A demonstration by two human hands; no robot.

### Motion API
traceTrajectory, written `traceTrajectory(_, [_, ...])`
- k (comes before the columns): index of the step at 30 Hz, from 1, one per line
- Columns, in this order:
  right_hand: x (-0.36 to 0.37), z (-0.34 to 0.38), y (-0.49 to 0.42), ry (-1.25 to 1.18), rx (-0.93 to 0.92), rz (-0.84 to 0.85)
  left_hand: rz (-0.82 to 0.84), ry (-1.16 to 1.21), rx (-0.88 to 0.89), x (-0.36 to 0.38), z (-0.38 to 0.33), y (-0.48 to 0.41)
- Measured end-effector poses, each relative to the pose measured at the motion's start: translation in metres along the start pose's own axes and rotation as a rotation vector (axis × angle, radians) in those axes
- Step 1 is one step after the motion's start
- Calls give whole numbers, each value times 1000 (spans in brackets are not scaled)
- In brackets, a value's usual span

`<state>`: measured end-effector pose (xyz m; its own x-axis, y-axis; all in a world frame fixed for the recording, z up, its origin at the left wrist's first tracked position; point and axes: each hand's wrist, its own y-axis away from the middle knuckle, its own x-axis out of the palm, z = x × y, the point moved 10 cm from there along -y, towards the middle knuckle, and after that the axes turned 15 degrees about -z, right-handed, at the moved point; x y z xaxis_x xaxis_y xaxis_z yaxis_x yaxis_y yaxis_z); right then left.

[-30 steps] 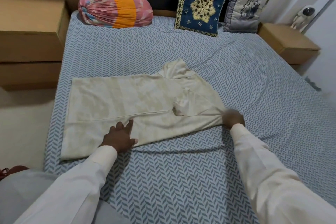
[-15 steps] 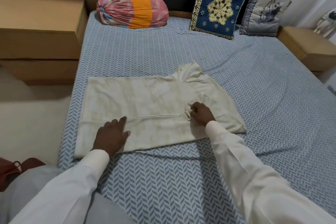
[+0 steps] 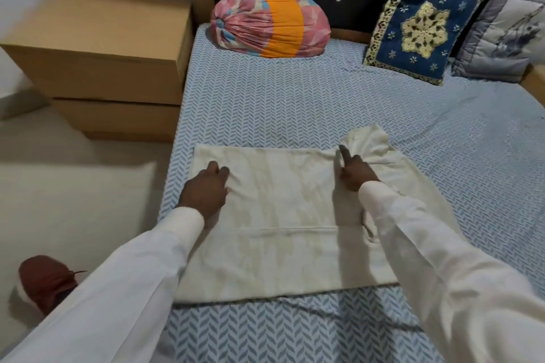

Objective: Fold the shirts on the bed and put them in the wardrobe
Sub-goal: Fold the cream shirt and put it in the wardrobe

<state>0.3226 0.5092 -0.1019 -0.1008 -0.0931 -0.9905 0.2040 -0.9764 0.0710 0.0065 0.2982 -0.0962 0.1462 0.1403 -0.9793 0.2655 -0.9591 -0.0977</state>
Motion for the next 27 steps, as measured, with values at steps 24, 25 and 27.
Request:
traceTrajectory(24, [-42,-62,101,-479,219,-388,-173,166,-41,-61,46,42])
traceTrajectory(25, [-39,-65,111,-476,208,-394,-179,161,-42,-62,46,55])
traceTrajectory(27, [-37,-69,129,-456,170,-407,-188,134,-43,-63,43,80])
